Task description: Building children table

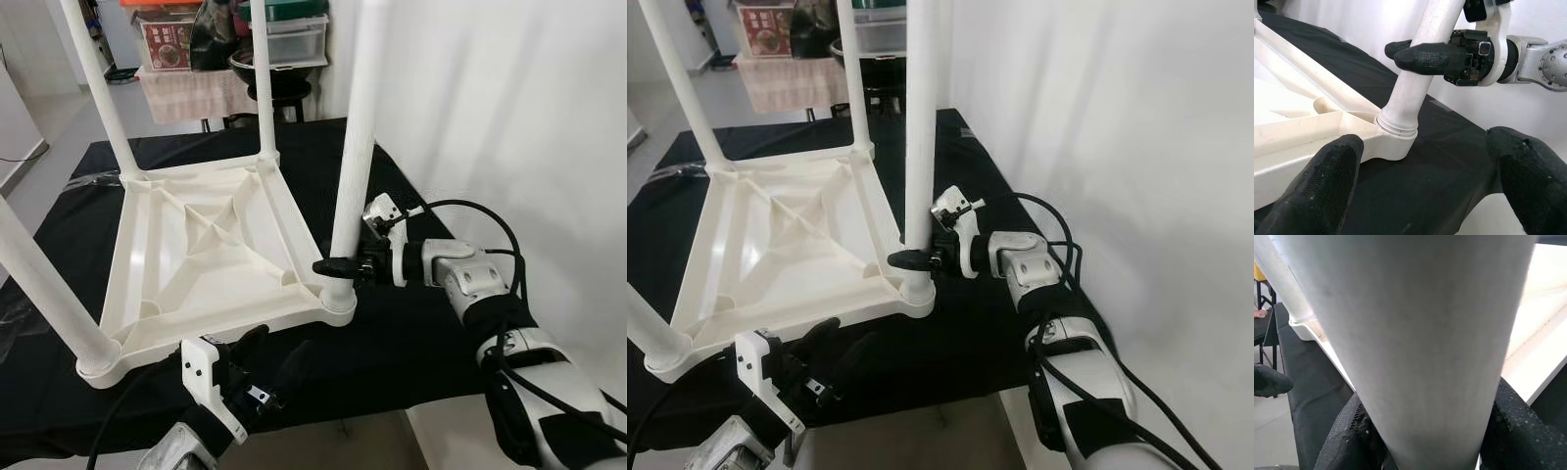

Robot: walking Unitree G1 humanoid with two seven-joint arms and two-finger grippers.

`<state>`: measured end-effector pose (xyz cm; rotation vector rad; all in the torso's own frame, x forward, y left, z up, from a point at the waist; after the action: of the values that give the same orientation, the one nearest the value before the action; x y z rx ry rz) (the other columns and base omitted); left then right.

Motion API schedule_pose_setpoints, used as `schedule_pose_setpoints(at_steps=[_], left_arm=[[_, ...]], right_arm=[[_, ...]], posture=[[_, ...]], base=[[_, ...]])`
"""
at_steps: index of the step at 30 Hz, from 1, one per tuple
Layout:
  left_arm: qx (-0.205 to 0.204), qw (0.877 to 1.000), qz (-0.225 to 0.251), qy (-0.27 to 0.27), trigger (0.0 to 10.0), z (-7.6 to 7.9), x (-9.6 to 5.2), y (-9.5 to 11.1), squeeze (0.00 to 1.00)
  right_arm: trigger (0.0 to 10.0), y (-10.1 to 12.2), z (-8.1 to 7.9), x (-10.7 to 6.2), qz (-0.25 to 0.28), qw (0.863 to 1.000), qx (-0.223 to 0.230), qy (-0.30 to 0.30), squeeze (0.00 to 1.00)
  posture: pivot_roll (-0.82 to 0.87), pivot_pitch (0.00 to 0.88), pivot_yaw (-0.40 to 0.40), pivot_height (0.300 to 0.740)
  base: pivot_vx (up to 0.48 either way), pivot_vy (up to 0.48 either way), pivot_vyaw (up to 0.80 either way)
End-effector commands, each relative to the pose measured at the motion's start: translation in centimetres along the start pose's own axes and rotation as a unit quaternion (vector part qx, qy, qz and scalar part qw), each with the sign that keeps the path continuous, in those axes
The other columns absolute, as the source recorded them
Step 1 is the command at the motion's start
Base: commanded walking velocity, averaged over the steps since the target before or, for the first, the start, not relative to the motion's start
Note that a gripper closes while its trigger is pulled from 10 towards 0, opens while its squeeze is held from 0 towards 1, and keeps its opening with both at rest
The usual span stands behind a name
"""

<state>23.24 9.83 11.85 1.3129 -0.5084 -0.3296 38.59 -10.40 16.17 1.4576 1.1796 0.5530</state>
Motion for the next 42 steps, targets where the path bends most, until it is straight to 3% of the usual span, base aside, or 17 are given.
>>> schedule_pose_setpoints(at_steps=[1,3,4,6,9,14,20,21,24,25,27,28,34,39,40,41,42], left_arm=[[0.001,1.0,-0.003,0.005,10.0,0.0,-0.3,-0.2,0.0],[0.001,1.0,-0.003,0.005,10.0,0.0,-0.4,-0.1,0.0],[0.001,1.0,-0.003,0.006,10.0,-0.2,-0.6,-0.1,0.0],[0.001,1.0,-0.004,0.007,10.0,-0.4,-0.7,0.0,0.0],[-0.001,1.0,-0.008,0.003,10.0,-0.4,-0.7,-0.2,0.0],[0.001,1.0,-0.01,-0.003,10.0,-0.3,-0.5,-0.3,0.0],[0.001,1.0,-0.006,0.007,10.0,-0.4,-0.4,-0.2,0.0],[-0.001,1.0,-0.006,0.004,10.0,-0.4,-0.4,-0.2,0.0],[-0.003,1.0,-0.006,0.002,10.0,-0.4,-0.3,-0.3,0.0],[-0.003,1.0,-0.006,0.001,10.0,-0.3,-0.3,-0.3,0.0],[-0.004,1.0,-0.006,0.001,10.0,-0.3,-0.2,-0.3,0.0],[-0.004,1.0,-0.005,0.001,10.0,-0.3,-0.2,-0.3,0.0],[-0.002,1.0,-0.003,0.003,10.0,-0.4,0.0,-0.3,0.0],[-0.001,1.0,-0.002,0.004,10.0,-0.5,0.0,-0.3,0.0],[0.0,1.0,-0.002,0.004,10.0,-0.5,0.0,-0.3,0.0],[0.0,1.0,-0.002,0.005,10.0,-0.5,0.0,-0.3,0.0],[0.0,1.0,-0.002,0.005,10.0,-0.5,0.0,-0.3,0.0]], right_arm=[[0.0,-1.8,-0.1,-0.2,0.001,0.999,0.049,-0.001,0.0],[0.0,-2.7,-0.6,0.9,0.021,0.997,0.059,-0.047,0.0],[0.0,-5.7,-0.5,2.1,0.017,0.976,0.077,-0.204,0.0],[0.0,-9.1,-3.9,3.1,0.026,0.946,0.133,-0.295,0.0],[0.0,-8.8,-5.5,4.4,0.012,0.966,0.091,-0.243,0.0],[0.0,-7.9,-3.0,4.3,0.008,0.963,0.069,-0.259,0.0],[0.3,-7.5,-4.8,4.4,0.007,0.963,0.079,-0.257,0.0],[10.0,-6.6,-5.2,4.5,0.013,0.97,0.069,-0.231,1.0],[10.0,-6.0,-4.9,4.5,0.019,0.974,0.063,-0.219,1.0],[10.0,-5.1,-4.6,4.6,0.023,0.982,0.073,-0.173,0.29],[10.0,-4.2,-4.5,4.5,0.028,0.988,0.083,-0.129,0.29],[10.0,-3.1,-4.0,4.1,0.033,0.992,0.071,-0.095,0.0],[10.0,-0.2,-3.7,2.0,0.003,0.999,-0.004,0.037,0.0],[10.0,0.5,-3.5,1.8,-0.004,0.998,-0.011,0.064,0.0],[7.1,0.5,-3.3,1.8,-0.007,0.998,-0.006,0.068,0.0],[1.4,0.5,-3.0,1.9,-0.012,0.997,-0.002,0.071,0.0],[1.4,0.5,-3.0,1.9,-0.012,0.997,-0.002,0.071,0.0]], posture=[[0.03,0.0,-0.02,0.74],[0.02,0.0,-0.027,0.74],[0.0,0.0,-0.007,0.74],[-0.01,0.0,0.016,0.74],[-0.03,0.0,0.018,0.74],[-0.01,0.0,0.006,0.74],[-0.01,0.0,0.003,0.74],[-0.01,0.0,0.003,0.74],[-0.01,0.0,0.003,0.74],[-0.01,0.0,0.004,0.74],[-0.01,0.0,0.004,0.74],[0.0,0.0,0.0,0.74],[0.01,0.0,-0.004,0.74],[0.01,0.0,-0.004,0.74],[0.02,0.0,-0.007,0.74],[0.02,0.0,-0.007,0.74],[0.02,0.0,-0.007,0.74]], base=[[0.0,0.0,0.0],[0.0,0.0,0.0],[0.0,0.0,0.0],[0.0,0.0,0.0],[0.0,0.0,0.0],[0.0,0.0,0.0],[0.0,0.0,0.0],[0.0,0.0,0.0],[0.0,0.0,0.0],[0.0,0.0,0.0],[0.0,0.0,0.0],[0.0,0.0,0.0],[0.0,0.0,0.0],[0.0,0.0,0.0],[0.0,0.0,0.0],[0.0,0.0,0.0],[0.0,0.0,0.0]])
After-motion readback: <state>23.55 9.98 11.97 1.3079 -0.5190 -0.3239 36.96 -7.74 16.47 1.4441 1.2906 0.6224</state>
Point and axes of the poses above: a point about 5 cm out from each wrist's last joint towards the gripper, its own x axis pointing out of the wrist towards the gripper, its own y axis along the axis of the wrist's last joint, z = x × y, the point moved 4 cm from there along x, pointing out of the wrist towards the gripper, and after that the axes turned 11 degrees about x, right-handed, at the moved point
